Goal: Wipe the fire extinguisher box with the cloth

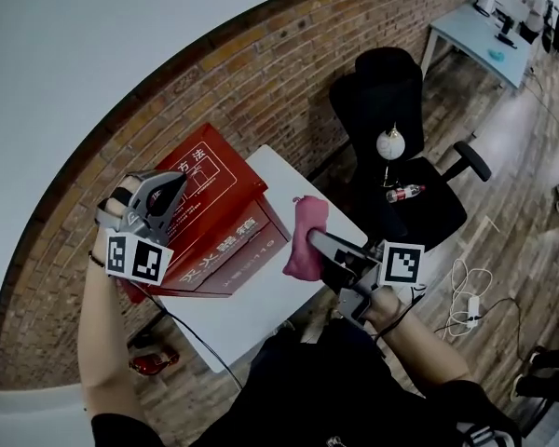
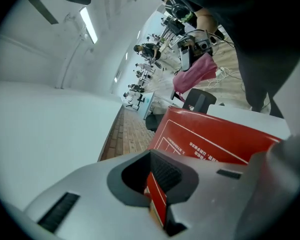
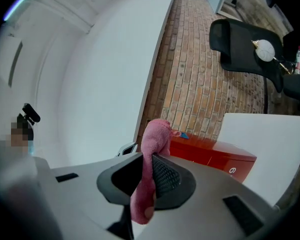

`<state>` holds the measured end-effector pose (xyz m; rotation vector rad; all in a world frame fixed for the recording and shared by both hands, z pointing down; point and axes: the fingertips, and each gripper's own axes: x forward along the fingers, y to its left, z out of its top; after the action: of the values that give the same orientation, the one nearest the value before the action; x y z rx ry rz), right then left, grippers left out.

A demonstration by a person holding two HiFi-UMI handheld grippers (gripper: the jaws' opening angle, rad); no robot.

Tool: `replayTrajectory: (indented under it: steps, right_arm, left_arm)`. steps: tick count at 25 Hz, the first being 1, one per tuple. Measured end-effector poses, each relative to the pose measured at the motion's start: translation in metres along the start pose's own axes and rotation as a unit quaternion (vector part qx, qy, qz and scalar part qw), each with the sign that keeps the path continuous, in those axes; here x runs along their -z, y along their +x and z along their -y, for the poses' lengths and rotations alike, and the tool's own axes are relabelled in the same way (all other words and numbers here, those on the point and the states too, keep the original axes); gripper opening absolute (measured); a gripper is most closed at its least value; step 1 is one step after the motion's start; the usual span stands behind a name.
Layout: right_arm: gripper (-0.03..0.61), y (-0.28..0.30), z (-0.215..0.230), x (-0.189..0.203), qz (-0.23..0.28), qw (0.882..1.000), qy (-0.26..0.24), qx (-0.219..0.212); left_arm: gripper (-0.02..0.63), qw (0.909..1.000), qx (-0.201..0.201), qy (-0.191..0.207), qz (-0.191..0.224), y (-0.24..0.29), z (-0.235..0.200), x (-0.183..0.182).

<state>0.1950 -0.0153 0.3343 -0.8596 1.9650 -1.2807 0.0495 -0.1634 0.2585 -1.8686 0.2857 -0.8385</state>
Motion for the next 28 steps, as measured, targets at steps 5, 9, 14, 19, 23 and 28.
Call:
replayTrajectory:
  steps: [5,9,14,19,23,28]
  right_arm:
    - [0.061,0.01,-0.003,0.016,0.055,0.998,0.001,0.031]
    - [0.061,0.018,-0.012,0.031,0.098,0.994,-0.017,0.056]
    - [0.061,0.02,-0.028,0.053,0.143,0.986,-0.034,0.079]
    - [0.061,0.026,-0.039,0.063,0.174,0.982,-0.028,0.072]
    - [0.061,0.036,-0.038,0.055,0.198,0.979,-0.013,0.056]
    - [0.061,0.055,-0.018,0.04,0.22,0.974,0.006,0.052]
  left_arm:
    - [0.02,0.9975,0.036,0.022,0.056,0.007,0.004,-0.004]
    - [0.02,0.9941,0.039,0.03,0.097,0.009,0.001,-0.007]
    - [0.02,0.9888,0.05,0.033,0.136,0.009,0.007,-0.01]
    - [0.02,0.9865,0.061,0.019,0.151,0.011,0.012,-0.009]
    - [0.02,0.9868,0.06,0.016,0.149,0.012,0.012,-0.009]
    - [0.02,0.9878,0.065,0.027,0.139,0.016,0.015,-0.008]
